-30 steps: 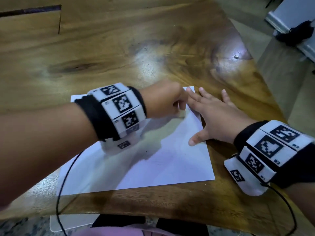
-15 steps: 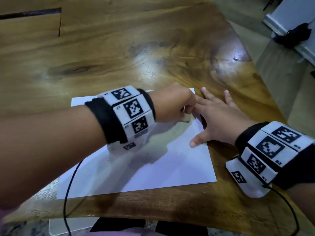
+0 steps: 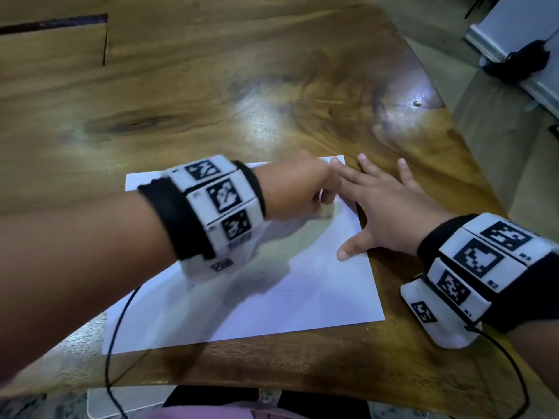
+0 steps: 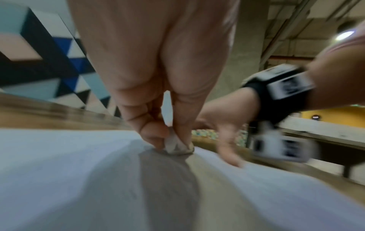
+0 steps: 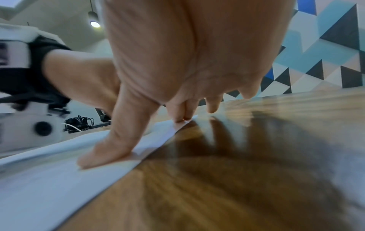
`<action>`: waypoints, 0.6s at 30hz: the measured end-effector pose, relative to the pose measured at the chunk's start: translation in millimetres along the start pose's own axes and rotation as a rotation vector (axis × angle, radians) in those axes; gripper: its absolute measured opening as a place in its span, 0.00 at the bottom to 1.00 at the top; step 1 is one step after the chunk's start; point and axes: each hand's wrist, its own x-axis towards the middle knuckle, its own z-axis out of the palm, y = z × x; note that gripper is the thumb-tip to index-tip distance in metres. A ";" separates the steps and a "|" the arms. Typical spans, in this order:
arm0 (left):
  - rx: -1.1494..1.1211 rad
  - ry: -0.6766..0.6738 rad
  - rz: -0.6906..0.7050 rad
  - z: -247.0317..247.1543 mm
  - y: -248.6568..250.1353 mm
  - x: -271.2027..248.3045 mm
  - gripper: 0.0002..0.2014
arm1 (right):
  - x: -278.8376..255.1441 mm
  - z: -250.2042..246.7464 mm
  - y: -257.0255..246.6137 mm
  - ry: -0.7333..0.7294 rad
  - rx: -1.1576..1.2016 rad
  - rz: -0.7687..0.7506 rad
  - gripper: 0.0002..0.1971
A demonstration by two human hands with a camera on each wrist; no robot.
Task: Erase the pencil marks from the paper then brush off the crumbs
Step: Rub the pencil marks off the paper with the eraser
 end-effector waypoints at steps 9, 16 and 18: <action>-0.053 -0.118 0.019 1.0 -14.5 -15.4 0.07 | -0.3 1.0 1.7 0.017 0.023 -0.007 0.63; -0.049 0.051 -0.023 -0.8 -18.6 -2.4 0.06 | -0.2 -0.3 -0.2 0.017 0.000 0.009 0.63; -0.115 -0.053 0.044 6.3 -14.3 -33.3 0.11 | -0.1 -0.2 0.2 0.016 -0.003 0.008 0.63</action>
